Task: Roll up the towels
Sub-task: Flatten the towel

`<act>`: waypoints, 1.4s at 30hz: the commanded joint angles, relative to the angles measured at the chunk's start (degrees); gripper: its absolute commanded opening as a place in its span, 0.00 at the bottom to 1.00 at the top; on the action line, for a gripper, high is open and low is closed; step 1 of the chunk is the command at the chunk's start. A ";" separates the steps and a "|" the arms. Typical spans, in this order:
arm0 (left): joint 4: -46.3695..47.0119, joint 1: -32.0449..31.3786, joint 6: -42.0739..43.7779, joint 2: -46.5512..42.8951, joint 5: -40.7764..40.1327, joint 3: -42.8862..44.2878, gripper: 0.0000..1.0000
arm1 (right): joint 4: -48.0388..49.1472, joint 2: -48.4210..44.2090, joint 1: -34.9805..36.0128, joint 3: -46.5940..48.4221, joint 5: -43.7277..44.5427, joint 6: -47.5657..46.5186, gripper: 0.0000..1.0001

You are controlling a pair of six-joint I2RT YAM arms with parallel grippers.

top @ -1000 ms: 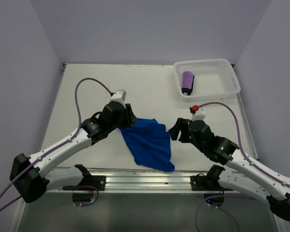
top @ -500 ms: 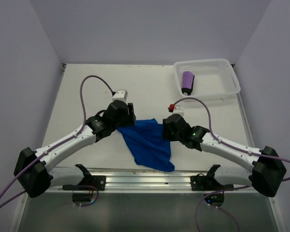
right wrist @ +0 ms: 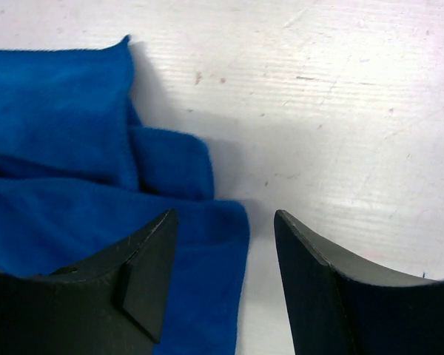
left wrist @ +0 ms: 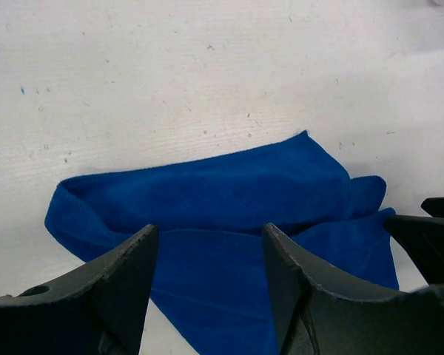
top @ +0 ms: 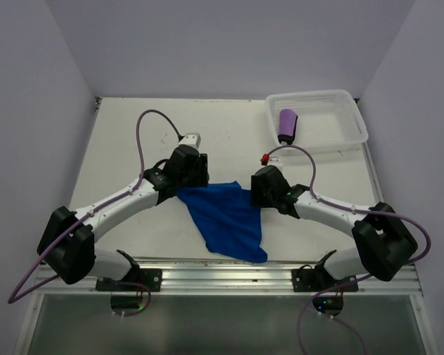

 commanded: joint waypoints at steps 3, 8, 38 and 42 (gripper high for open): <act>3.94 2.37 3.05 2.37 3.21 3.85 0.62 | 13.98 6.54 -4.27 -4.15 -11.25 -4.06 0.58; 4.03 3.08 3.66 4.75 4.18 6.40 0.61 | 16.55 10.34 -4.27 -3.98 -14.16 -3.45 0.30; 1.66 7.29 4.10 -1.47 8.40 5.79 0.64 | 0.46 -22.19 1.96 1.81 -31.21 -9.43 0.00; -3.43 9.58 2.70 -9.64 1.32 3.59 0.65 | 6.24 -14.90 5.55 7.87 -32.01 -7.24 0.00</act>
